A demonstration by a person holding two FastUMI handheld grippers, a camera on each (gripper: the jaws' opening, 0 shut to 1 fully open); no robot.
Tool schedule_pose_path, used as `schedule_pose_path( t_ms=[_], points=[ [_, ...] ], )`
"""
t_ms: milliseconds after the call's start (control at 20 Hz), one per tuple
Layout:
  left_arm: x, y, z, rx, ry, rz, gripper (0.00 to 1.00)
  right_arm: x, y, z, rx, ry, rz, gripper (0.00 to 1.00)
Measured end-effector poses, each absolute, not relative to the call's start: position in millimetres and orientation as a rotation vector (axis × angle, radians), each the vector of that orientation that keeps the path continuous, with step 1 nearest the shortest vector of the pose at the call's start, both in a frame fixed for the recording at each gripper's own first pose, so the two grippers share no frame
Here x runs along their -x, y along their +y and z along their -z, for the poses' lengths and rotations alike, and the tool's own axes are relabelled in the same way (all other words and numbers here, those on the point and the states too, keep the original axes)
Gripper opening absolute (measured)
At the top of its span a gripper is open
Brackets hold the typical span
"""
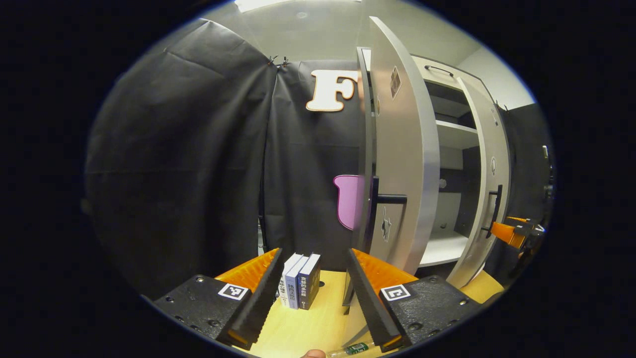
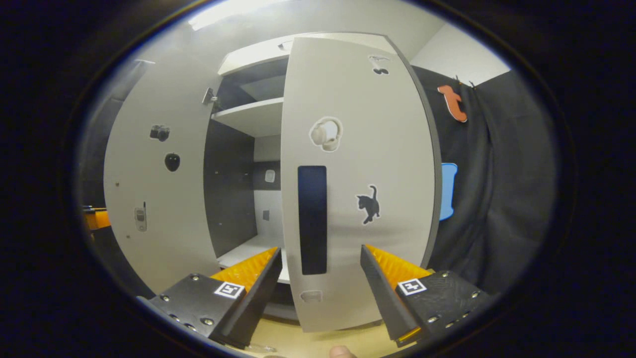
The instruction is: Grasp the bottle in the cabinet with the left hand and place it on the coaster, then close the right door with the right hand and the left door with the left hand.
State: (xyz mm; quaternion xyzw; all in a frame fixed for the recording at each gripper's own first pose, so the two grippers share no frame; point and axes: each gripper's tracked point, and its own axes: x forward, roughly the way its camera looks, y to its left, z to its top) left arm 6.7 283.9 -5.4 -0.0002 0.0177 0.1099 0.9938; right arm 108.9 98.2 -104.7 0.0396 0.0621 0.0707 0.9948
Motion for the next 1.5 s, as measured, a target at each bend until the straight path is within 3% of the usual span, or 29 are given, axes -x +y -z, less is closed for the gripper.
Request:
schedule_pose_path(
  t_ms=[100,150,250,400,500,950,1050,1100,1200,1250,1500],
  points=[
    [-7.8,282.8,4.6,-0.006,0.037,-0.203,0.82,-106.3,95.2,105.0,-0.079,0.126,-0.134,0.93],
    [-8.3,282.5,4.5,-0.011,0.039,-0.194,0.77,-104.5,94.0,105.0,-0.079,0.126,-0.131,0.93],
    [-8.5,281.2,5.0,-0.018,0.044,-0.18,0.82,-100.5,91.6,105.0,-0.08,0.124,-0.123,0.93],
    [-9.4,279.7,3.8,-0.022,0.042,-0.163,0.82,-93.8,87.3,102.4,-0.089,0.117,-0.114,0.97],
    [-9.3,279.3,5.0,-0.016,0.044,-0.16,0.82,-89.3,83.4,101.3,-0.091,0.116,-0.107,0.93],
    [-9.8,269.7,3.6,-0.018,0.04,-0.126,0.81,-66.8,63.2,94.9,-0.096,0.098,-0.073,0.93],
    [-9.7,265.5,3.6,-0.016,0.037,-0.116,0.81,-64.1,58.0,93.8,-0.092,0.098,-0.065,0.97],
    [-10.0,262.1,2.6,-0.015,0.034,-0.11,0.81,-63.9,55.8,94.8,-0.093,0.098,-0.061,0.93],
    [-8.9,253.6,4.2,-0.009,0.034,-0.096,0.81,-57.7,49.9,91.9,-0.103,0.091,-0.053,0.97],
    [-9.3,248.9,3.9,-0.008,0.032,-0.085,0.81,-55.2,46.7,91.5,-0.106,0.09,-0.051,0.93],
    [-12.3,225.6,4.5,0.011,0.028,-0.029,0.81,-46.7,37.7,95.1,-0.117,0.102,-0.036,0.93]
  ],
)
